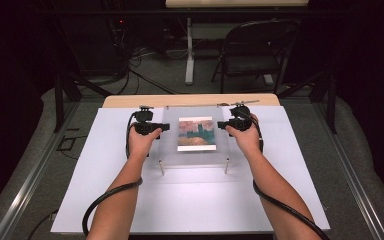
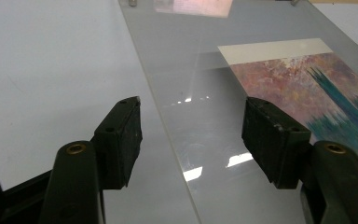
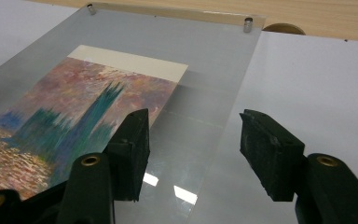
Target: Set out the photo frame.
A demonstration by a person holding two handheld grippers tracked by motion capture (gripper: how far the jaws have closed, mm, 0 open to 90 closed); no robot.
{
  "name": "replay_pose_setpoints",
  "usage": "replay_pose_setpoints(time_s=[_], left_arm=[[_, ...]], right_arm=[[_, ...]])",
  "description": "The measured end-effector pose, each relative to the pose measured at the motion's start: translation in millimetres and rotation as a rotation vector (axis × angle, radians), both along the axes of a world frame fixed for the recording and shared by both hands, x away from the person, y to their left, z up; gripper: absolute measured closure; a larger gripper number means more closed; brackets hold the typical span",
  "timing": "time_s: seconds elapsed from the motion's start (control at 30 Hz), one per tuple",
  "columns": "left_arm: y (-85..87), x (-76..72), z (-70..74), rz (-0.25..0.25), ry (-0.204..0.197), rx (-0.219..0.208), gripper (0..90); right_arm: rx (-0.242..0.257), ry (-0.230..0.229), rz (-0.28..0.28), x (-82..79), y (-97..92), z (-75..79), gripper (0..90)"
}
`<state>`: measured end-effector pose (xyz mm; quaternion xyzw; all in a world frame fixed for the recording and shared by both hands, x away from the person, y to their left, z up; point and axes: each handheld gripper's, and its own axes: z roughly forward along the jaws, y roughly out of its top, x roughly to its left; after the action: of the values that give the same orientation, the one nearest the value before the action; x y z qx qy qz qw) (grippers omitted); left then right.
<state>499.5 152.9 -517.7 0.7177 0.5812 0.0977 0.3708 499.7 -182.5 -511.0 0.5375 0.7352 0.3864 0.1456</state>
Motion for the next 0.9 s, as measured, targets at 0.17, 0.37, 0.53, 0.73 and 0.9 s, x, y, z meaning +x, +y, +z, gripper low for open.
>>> replay_pose_setpoints(time_s=[0.17, 0.37, 0.53, 0.73, 0.9], left_arm=[[-2.1, 3.0, -1.9, -0.001, 0.01, -0.009, 37.5], [-3.1, 5.0, -6.8, 0.0, 0.027, -0.022, 37.3], [-0.9, 5.4, -11.8, 0.003, 0.043, -0.039, 37.2], [1.0, 5.4, -15.2, 0.008, 0.049, -0.067, 36.4], [-2.1, 6.1, -14.7, -0.006, 0.065, -0.076, 36.5]], right_arm=[[-0.006, 0.012, 0.006, 3.6, 2.2, -1.7, 40.5], [0.003, 0.034, 0.007, 7.2, 2.2, -6.6, 40.2], [0.006, 0.054, 0.013, 8.2, 3.2, -10.0, 40.0], [0.016, 0.067, 0.017, 8.6, 5.0, -12.1, 39.8], [0.025, 0.087, 0.025, 9.2, 7.4, -14.4, 39.1]])
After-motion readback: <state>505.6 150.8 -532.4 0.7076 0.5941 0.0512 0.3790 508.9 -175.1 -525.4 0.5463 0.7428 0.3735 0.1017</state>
